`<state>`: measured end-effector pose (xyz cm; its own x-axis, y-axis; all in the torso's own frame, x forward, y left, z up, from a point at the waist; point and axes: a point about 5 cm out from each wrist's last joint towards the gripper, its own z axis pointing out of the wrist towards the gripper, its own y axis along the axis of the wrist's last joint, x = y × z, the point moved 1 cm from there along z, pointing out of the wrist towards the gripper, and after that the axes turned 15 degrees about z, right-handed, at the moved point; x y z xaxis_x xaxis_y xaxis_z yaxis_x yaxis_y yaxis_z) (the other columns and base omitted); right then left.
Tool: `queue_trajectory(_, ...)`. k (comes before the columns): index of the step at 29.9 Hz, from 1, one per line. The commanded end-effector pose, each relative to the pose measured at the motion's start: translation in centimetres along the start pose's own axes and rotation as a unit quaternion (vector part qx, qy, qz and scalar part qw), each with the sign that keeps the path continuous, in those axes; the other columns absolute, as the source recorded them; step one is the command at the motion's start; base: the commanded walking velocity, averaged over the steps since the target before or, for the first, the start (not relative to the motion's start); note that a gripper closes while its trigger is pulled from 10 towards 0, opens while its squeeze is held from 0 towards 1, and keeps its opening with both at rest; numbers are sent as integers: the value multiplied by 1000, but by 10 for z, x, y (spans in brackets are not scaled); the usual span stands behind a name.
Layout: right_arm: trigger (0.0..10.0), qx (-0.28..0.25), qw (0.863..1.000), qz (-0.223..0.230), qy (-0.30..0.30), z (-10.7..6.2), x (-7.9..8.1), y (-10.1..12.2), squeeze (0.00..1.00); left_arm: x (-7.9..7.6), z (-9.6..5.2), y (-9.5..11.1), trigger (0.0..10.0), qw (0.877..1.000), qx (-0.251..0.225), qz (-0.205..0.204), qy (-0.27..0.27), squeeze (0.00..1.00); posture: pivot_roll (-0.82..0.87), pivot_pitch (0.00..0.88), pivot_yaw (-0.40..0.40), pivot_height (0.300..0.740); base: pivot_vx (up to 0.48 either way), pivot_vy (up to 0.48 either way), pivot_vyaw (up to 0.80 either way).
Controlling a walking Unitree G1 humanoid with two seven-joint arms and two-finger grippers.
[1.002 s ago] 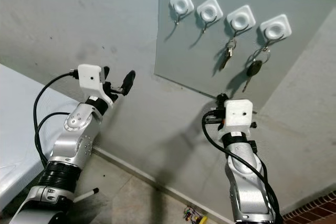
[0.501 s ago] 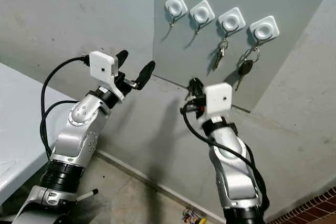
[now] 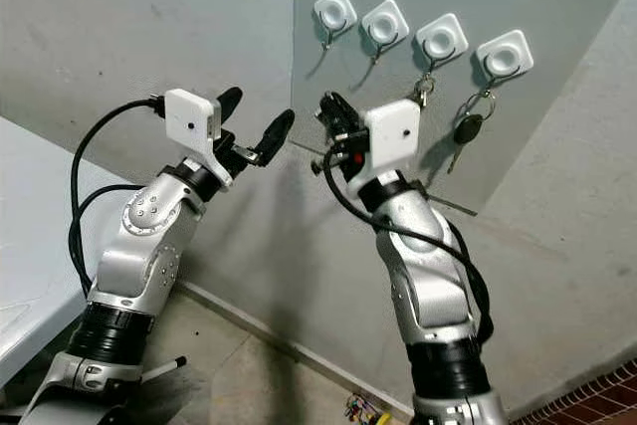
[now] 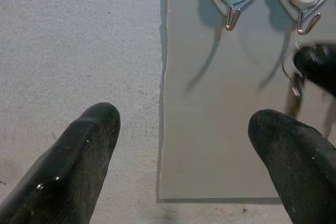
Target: Hang keys on a hook
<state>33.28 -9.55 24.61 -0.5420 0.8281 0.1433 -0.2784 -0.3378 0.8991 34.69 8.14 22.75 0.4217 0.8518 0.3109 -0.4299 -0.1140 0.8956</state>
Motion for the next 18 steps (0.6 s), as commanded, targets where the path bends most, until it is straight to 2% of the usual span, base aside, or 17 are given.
queue_trajectory(1,10000,-14,1000,3,1,6,-3,7,0,-1,0,4,10000,1000,-5,0,-2,0,18,71,-56,740,0,0,0)
queue_trajectory(8,10000,-24,1000,7,-2,22,-4,14,0,-1,-2,5,10000,1000,-2,-1,1,0,23,83,-59,740,0,0,0)
queue_trajectory(18,10000,-38,998,41,-6,37,0,18,0,0,-4,6,10000,1000,2,-1,5,0,38,88,-64,740,0,0,0)
